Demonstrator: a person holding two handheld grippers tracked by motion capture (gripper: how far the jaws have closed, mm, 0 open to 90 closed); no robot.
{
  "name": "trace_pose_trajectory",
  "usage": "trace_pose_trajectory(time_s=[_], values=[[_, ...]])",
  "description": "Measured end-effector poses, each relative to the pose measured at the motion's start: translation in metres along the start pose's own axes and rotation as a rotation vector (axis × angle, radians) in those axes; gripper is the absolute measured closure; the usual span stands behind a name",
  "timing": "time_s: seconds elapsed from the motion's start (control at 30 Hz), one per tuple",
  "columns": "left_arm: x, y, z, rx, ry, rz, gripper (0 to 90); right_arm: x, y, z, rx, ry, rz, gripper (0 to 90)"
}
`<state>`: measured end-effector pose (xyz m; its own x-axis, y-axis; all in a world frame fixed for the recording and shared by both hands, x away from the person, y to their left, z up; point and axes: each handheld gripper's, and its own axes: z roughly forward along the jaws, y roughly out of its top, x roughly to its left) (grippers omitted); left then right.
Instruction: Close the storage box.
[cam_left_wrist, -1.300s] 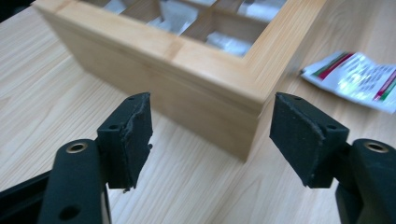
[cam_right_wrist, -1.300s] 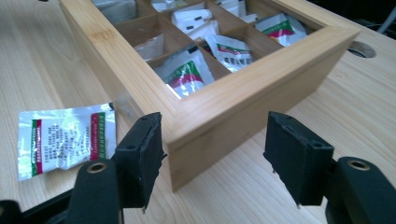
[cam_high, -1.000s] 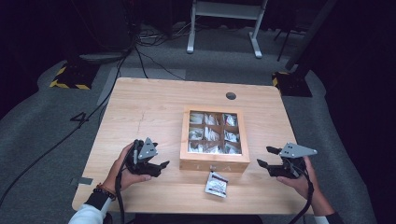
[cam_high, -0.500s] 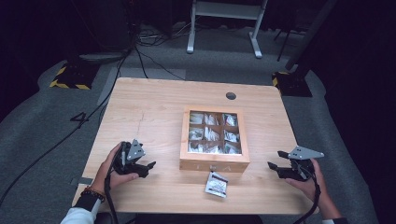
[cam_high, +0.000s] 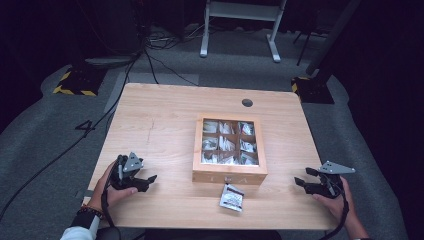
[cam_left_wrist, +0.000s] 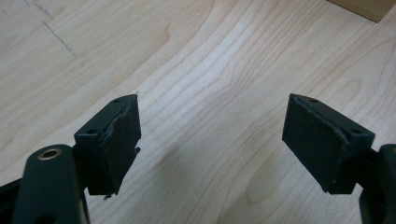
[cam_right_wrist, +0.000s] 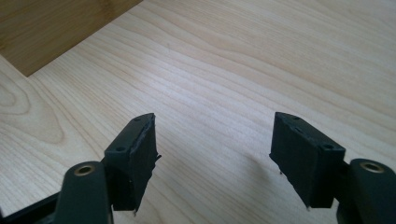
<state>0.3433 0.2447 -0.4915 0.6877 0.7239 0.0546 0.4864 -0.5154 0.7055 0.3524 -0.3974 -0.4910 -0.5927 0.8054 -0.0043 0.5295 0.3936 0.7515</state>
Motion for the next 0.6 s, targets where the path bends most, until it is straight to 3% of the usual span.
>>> trace_pose_trajectory(time_s=[0.17,0.23,0.37,0.47,0.6], values=[[0.004,-0.010,0.005,0.028,-0.003,-0.042,21.1,-0.005,-0.010,0.002,-0.008,0.006,0.039,31.0],[0.006,-0.014,0.005,0.014,-0.019,-0.069,21.1,-0.006,-0.012,0.003,-0.005,0.001,0.049,30.5],[0.007,-0.017,0.003,0.013,-0.014,-0.096,20.5,-0.007,-0.014,0.002,-0.007,-0.010,0.057,30.0],[0.007,-0.017,0.002,0.014,-0.012,-0.096,20.4,-0.004,-0.014,0.003,0.001,-0.041,0.036,29.3],[0.007,-0.017,0.003,0.013,-0.015,-0.097,20.3,-0.003,-0.013,0.004,0.003,-0.045,0.040,28.8]])
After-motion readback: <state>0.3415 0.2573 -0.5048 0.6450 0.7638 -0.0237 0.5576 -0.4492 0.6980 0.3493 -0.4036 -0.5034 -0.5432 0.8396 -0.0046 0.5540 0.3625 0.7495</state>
